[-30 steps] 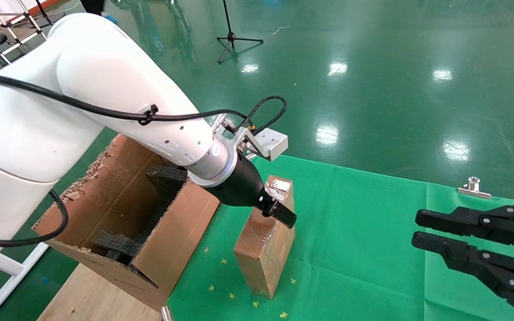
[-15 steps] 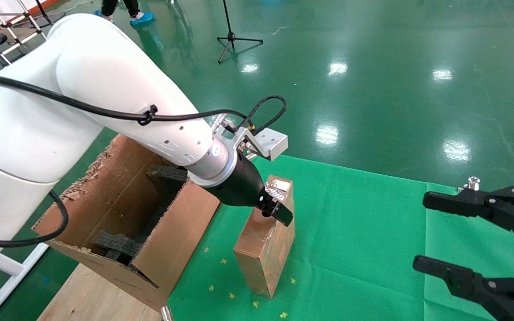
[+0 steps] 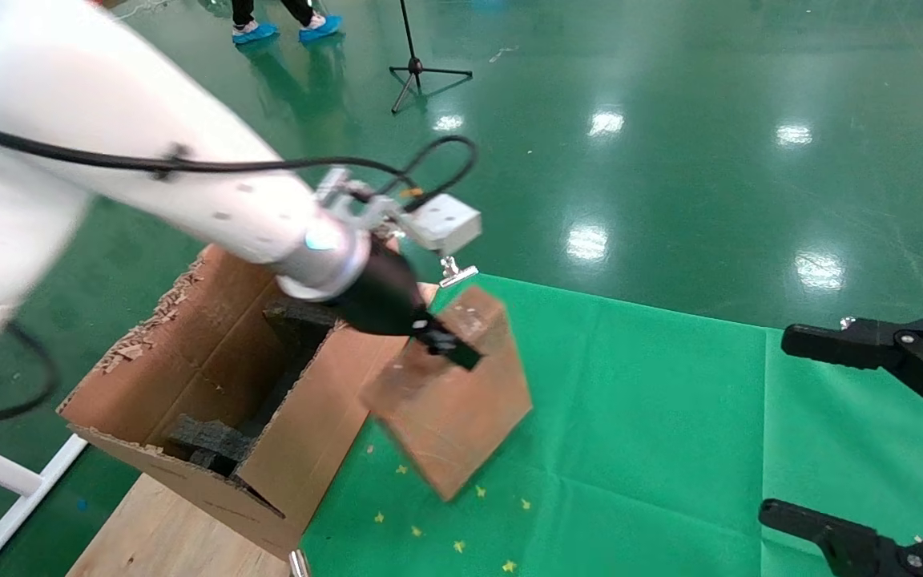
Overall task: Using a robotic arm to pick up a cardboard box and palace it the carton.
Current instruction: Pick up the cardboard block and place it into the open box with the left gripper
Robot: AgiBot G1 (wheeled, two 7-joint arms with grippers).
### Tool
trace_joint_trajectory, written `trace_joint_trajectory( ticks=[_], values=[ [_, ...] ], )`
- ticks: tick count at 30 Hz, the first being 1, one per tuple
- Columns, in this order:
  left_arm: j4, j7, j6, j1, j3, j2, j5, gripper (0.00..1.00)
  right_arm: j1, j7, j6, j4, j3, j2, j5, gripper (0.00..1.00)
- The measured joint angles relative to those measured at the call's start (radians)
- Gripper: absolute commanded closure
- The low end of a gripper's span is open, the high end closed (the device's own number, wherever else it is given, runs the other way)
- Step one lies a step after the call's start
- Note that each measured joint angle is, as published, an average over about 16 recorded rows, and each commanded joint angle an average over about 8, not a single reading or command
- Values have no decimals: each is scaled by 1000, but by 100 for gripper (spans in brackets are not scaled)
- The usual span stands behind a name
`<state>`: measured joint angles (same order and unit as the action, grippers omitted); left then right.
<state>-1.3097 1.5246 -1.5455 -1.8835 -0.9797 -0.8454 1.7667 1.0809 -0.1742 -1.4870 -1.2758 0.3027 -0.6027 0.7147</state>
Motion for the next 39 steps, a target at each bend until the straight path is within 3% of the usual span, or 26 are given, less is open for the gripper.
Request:
trace_joint_trajectory(
  ticks=[8, 17, 22, 29, 39],
  values=[
    [94, -279, -29, -178, 43, 184, -93, 100, 0, 0, 0, 0, 0, 0, 0, 0],
    [302, -501, -33, -364, -41, 281, -15, 100, 0, 0, 0, 0, 1, 0, 0, 0],
    [479, -615, -6, -392, -104, 277, 51, 100, 0, 1, 0, 0, 1, 0, -1, 0],
    [762, -761, 72, -354, -145, 223, 83, 100, 0, 1, 0, 0, 1, 0, -1, 0],
    [1065, -865, 287, -262, -146, 123, 81, 100, 0, 1, 1, 0, 2, 1, -1, 0]
  ],
)
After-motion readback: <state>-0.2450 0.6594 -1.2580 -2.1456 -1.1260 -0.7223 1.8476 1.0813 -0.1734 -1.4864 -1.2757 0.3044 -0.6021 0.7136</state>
